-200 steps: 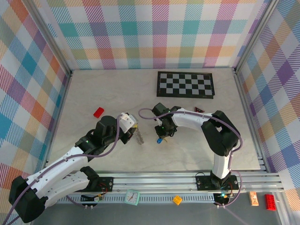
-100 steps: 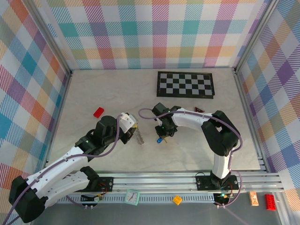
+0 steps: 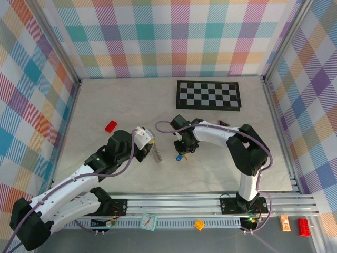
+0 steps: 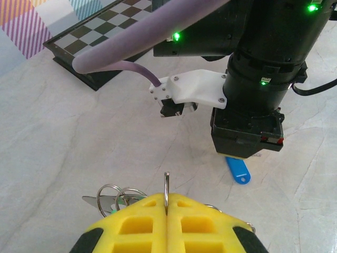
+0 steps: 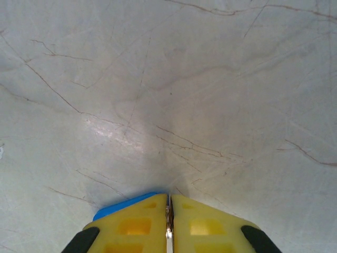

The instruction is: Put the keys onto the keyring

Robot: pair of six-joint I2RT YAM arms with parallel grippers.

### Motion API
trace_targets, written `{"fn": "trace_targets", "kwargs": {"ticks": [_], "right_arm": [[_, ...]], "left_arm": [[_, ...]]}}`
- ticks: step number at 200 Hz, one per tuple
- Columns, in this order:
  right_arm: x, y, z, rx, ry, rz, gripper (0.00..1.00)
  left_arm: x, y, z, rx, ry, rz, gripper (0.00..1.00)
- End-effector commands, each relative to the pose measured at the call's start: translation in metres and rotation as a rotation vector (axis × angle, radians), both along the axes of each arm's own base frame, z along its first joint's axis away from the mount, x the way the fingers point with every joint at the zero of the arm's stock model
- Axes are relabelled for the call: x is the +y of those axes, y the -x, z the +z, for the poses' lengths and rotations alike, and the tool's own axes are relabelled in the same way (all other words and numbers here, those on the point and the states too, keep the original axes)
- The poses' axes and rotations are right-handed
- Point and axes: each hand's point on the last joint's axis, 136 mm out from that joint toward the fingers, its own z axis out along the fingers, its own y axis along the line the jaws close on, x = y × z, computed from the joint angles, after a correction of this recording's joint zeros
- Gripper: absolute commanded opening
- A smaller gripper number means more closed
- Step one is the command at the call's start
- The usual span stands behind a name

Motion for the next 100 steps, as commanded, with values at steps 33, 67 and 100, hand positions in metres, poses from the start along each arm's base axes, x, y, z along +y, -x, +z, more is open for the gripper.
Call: {"fn": "trace_targets", "kwargs": {"ticks": [33,67,100], "right_arm": [[0.0012,-0.0005,0.0044,0.001,0.008,0.005,0.13],[0.0012,-0.0004,0.0040,0.004,0.010,0.006,0.13],[0.0001,0.0004,0.0023,0.010,0.016,0.005,0.12]], "left_arm": [[-0.0073,0.0009,0.0104,-0.034,0.033,-0.030,0.00],[-0.0069,0.0011,0.0109,-0.036,0.033,-0.030,0.00],[-0.0071,0.0015,0.0109,-0.036,0.034,-0.031,0.00]]}}
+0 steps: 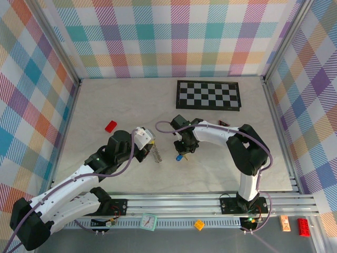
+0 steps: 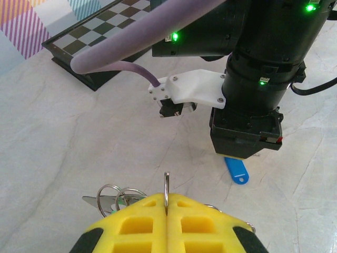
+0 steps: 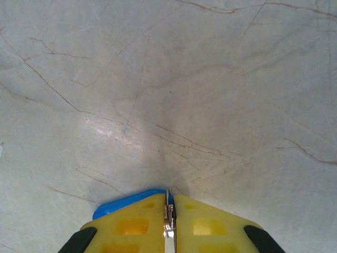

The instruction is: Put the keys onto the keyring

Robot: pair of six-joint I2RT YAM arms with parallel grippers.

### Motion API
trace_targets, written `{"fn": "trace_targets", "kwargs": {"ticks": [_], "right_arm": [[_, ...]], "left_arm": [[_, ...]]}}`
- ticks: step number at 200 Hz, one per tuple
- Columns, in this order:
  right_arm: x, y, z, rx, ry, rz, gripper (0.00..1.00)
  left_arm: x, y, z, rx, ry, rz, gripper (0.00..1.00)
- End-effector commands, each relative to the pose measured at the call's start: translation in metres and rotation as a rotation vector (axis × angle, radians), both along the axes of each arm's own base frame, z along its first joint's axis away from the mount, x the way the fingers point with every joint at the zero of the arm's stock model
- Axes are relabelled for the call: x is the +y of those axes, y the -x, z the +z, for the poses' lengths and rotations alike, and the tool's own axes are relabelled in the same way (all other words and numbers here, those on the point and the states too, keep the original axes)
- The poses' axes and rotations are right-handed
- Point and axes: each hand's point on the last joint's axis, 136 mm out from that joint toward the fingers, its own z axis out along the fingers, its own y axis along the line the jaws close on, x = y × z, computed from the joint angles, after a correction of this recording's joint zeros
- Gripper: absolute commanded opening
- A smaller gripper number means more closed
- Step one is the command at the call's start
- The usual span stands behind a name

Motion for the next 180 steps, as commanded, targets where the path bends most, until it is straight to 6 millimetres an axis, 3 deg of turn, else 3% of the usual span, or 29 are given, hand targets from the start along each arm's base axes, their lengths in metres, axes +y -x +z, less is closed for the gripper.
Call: {"fn": "trace_targets", "kwargs": {"ticks": [1,180], "right_arm": [[0.0009,0.0000,0.0021,0.008,0.012,0.006,0.12],[0.0008,0.0000,0.0004,0.015,0.018,0.005,0.09]], "left_arm": [[-0.0067,0.0011,0.0105,-0.036,0.032,-0.029,0.00],[-0.0074,0.0010,0.0105,-0.035,0.032,-0.032,0.00]]}}
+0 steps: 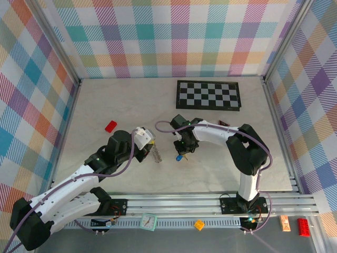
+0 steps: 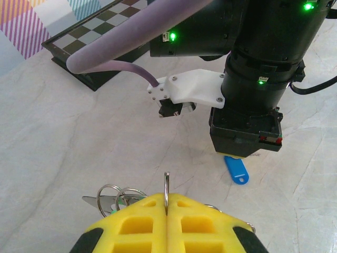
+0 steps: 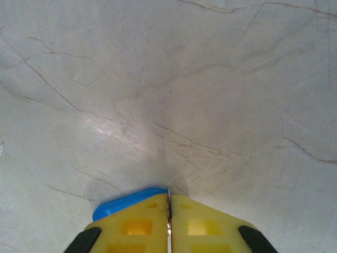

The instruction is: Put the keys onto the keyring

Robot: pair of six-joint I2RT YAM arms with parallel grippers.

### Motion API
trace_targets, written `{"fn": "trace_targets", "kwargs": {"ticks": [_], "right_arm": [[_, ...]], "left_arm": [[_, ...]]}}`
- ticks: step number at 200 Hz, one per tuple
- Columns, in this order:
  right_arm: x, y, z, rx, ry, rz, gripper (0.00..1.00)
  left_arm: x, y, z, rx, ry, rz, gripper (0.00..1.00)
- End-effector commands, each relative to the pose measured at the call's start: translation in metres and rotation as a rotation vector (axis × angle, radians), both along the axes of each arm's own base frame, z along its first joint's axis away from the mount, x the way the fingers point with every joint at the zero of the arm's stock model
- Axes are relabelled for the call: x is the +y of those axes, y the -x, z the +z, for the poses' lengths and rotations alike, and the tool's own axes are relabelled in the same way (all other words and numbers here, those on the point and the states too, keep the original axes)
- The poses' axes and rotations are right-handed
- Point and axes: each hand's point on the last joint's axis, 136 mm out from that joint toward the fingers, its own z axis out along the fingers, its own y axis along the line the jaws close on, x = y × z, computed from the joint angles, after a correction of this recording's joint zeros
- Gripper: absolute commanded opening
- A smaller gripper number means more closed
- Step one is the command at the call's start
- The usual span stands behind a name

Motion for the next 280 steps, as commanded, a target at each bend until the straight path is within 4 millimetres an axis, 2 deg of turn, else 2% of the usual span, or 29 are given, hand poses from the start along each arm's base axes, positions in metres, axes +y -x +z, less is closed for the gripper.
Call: {"fn": "trace_targets", "kwargs": {"ticks": [1,24,110,192,280], "right_arm": [[0.0009,-0.0004,0.0001,0.008,0.013,0.005,0.09],[0.0010,-0.0002,-0.0011,0.011,0.016,0.006,0.13],[0.0006,0.0010,-0.0021,0.017,0.019,0.006,0.09],[0.0003,-0.0006,0.0021,0.007,0.014,0.002,0.12],[0.0005,-0.0004,0.0049,0.001,0.011,0.003,0.07]], "left_arm": [[-0.0073,0.0011,0.0103,-0.035,0.032,-0.032,0.00],[-0.0069,0.0009,0.0102,-0.036,0.031,-0.030,0.00],[-0.0071,0.0015,0.0107,-0.036,0.034,-0.032,0.00],[-0.0068,0.0018,0.0107,-0.037,0.031,-0.032,0.00],[-0.0072,0.0020,0.0104,-0.035,0.032,-0.034,0.00]]}}
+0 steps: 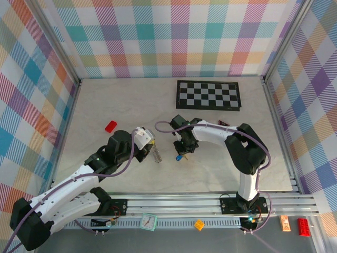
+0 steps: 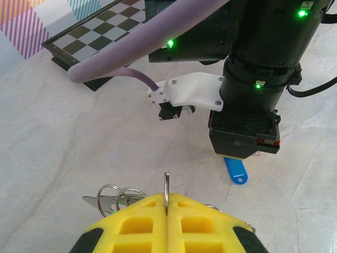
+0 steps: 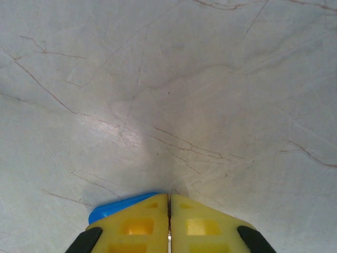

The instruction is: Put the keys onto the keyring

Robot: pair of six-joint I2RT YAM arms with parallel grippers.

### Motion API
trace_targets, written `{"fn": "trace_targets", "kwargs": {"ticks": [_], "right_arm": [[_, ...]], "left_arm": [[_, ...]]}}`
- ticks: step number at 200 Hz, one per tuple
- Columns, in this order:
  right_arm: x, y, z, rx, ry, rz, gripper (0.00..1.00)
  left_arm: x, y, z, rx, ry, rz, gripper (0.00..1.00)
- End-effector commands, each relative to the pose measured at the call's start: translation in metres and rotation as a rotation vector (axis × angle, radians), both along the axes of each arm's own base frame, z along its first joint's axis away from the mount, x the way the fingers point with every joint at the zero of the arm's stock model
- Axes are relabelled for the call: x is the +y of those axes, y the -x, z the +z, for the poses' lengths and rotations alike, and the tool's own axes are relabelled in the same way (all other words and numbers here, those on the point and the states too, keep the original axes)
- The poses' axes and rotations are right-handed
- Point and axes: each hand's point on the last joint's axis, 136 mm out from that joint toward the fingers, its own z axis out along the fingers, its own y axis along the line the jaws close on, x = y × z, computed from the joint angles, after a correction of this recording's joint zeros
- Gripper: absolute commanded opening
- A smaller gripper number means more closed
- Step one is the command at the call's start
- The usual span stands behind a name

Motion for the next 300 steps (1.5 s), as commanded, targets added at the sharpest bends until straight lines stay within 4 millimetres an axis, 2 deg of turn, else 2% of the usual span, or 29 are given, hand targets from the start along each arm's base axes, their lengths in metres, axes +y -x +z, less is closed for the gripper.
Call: {"fn": "trace_targets", "kwargs": {"ticks": [1,43,87,117,160,196,233,270,300], "right_arm": [[0.000,-0.001,0.009,-0.007,0.004,0.003,0.07],[-0.001,-0.003,0.022,-0.052,-0.017,0.001,0.02],[0.001,-0.006,0.058,-0.168,-0.112,0.037,0.00],[0.006,-0.003,0.084,-0.270,-0.219,0.122,0.00],[0.030,0.023,0.129,-0.367,-0.476,0.345,0.00],[0.044,0.050,0.149,-0.378,-0.613,0.550,0.00],[0.048,0.073,0.167,-0.413,-0.727,0.707,0.00],[0.046,0.083,0.182,-0.506,-0.775,0.786,0.00],[0.049,0.086,0.193,-0.516,-0.813,0.799,0.00]], "left_arm": [[-0.007,0.002,0.010,-0.035,0.031,-0.033,0.00],[-0.007,0.002,0.011,-0.037,0.032,-0.033,0.00],[-0.009,0.003,0.012,-0.036,0.035,-0.044,0.00],[-0.011,0.004,0.014,-0.030,0.043,-0.059,0.00],[-0.023,0.016,0.021,-0.032,0.094,-0.143,0.00],[-0.034,0.033,0.026,-0.033,0.141,-0.257,0.00],[-0.036,0.038,0.024,-0.027,0.129,-0.290,0.00],[-0.039,0.043,0.022,-0.004,0.125,-0.321,0.00],[-0.043,0.047,0.023,0.006,0.139,-0.350,0.00]]}}
